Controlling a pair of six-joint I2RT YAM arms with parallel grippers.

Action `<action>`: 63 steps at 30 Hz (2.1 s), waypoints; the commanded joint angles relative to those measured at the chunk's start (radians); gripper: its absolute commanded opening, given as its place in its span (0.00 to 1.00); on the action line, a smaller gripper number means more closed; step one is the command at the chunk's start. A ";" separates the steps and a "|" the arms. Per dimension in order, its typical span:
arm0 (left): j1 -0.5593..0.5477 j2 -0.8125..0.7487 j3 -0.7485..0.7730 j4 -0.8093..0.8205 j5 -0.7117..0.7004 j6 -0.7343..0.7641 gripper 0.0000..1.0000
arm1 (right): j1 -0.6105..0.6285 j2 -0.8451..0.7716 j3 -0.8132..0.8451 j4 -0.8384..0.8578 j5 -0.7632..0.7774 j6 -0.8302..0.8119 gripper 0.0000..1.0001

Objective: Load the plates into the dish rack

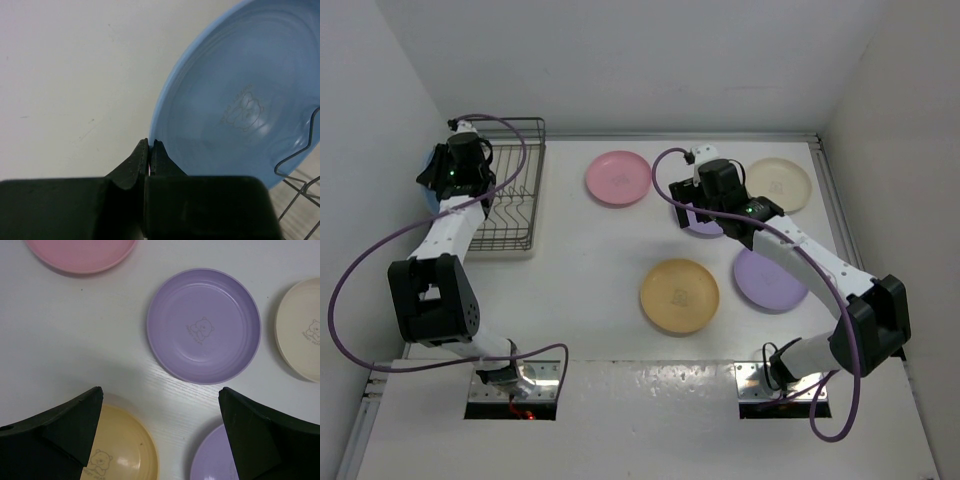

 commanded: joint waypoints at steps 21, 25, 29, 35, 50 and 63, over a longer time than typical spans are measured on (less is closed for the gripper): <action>0.014 -0.052 0.268 -0.420 0.340 -0.171 0.88 | -0.713 0.344 0.235 -0.120 -0.150 0.677 0.99; 0.014 -0.070 0.384 -0.577 0.492 -0.148 0.90 | -0.796 0.501 0.363 -0.122 -0.076 0.737 0.99; 0.005 -0.090 0.457 -0.744 0.566 -0.139 0.90 | -0.839 0.670 0.511 -0.192 -0.056 0.780 0.96; -0.004 -0.109 0.448 -0.783 0.529 -0.157 0.90 | -0.876 0.849 0.623 -0.168 -0.071 0.789 0.74; -0.144 -0.040 0.572 -0.865 0.758 -0.187 0.90 | -0.787 0.614 0.624 0.018 0.139 0.414 0.00; -0.296 0.069 0.675 -0.974 1.489 -0.227 0.80 | -0.186 0.389 0.502 0.197 -0.285 0.058 0.00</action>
